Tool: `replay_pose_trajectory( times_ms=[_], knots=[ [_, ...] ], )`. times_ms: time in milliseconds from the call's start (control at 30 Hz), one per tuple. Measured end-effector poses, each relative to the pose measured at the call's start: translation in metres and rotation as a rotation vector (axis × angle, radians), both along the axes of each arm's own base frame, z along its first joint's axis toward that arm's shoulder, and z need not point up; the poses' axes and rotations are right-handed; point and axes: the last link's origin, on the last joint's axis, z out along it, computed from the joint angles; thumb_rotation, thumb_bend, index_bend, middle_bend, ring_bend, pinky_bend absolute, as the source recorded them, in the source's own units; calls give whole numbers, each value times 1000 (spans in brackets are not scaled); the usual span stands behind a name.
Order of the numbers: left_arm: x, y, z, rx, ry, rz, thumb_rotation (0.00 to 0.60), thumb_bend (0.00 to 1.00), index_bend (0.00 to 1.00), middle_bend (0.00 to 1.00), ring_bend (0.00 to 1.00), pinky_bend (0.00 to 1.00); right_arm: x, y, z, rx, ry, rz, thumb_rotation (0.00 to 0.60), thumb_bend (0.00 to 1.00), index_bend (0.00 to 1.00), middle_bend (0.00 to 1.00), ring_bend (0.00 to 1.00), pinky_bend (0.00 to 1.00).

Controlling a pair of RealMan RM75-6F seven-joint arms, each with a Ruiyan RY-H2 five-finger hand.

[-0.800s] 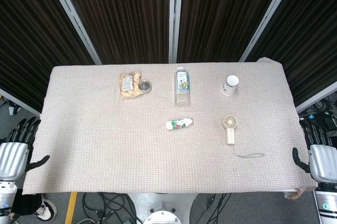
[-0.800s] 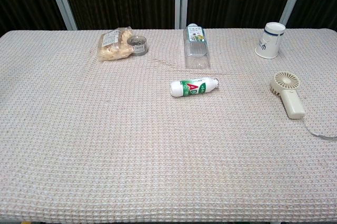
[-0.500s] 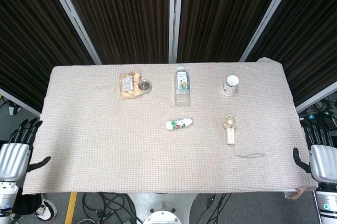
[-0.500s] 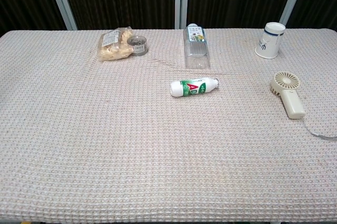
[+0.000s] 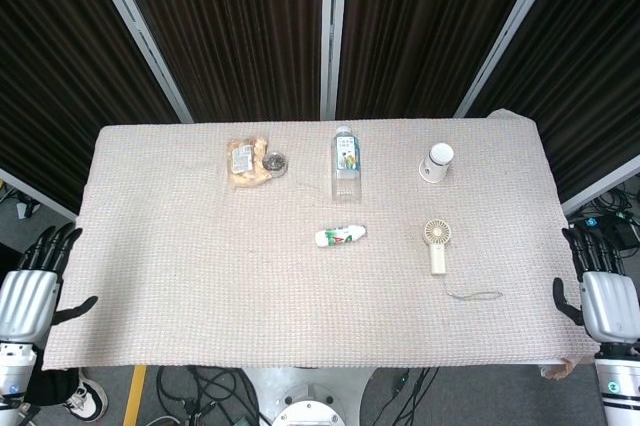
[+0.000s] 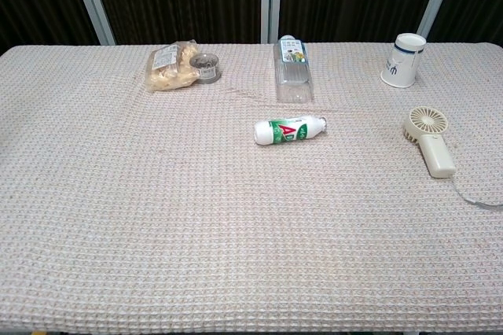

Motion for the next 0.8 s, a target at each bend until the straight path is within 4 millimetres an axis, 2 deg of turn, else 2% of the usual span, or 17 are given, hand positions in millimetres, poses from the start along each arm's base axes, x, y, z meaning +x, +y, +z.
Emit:
replay_pose_trajectory(
  times_ms=[100,133,167,200,233,267,300,333,367,467,800],
  knots=[
    [0,0,0,-9,3,-3,600,30,62,42,0,183,-1,-3,-9,27,4,-13,600,1000,0,42,0,5],
    [0,0,0,-9,3,-4,600,30,63,42,0,183,-2,-4,-12,39,-3,-16,600,1000,0,67,5,33],
    [-1,0,0,-9,3,-4,600,30,63,42,0,183,-2,-5,-16,50,-10,-18,600,1000,0,119,63,131],
    [-2,-1,-1,-8,0,-2,600,31,63,42,0,183,-1,-7,-20,61,-16,-17,600,1000,0,186,173,270],
    [-3,-1,-1,-8,-4,2,600,36,63,42,0,184,-1,-8,-23,62,-19,-13,600,1000,0,299,375,482],
    [-4,-1,-1,-7,-7,7,600,42,63,42,0,184,1,-11,-24,58,-23,-6,600,1000,0,462,612,693],
    [-6,-2,-1,-6,-9,13,600,48,63,42,0,184,3,-13,-27,54,-35,3,600,1000,0,565,709,773],
    [-7,-2,-1,-5,-9,15,600,52,63,42,0,184,4,-15,-29,53,-43,8,600,1000,0,713,794,836],
    [-8,-2,-1,-4,-8,18,600,53,63,42,0,184,5,-17,-30,56,-46,12,600,1000,0,845,841,863],
    [-10,-3,0,0,-14,22,600,53,62,42,0,184,9,-25,-39,94,-46,18,600,1000,0,976,916,895],
    [-17,-3,-1,-7,-17,31,600,51,62,42,0,184,22,-45,-70,244,34,-35,600,1000,0,1000,935,900]
  ],
)
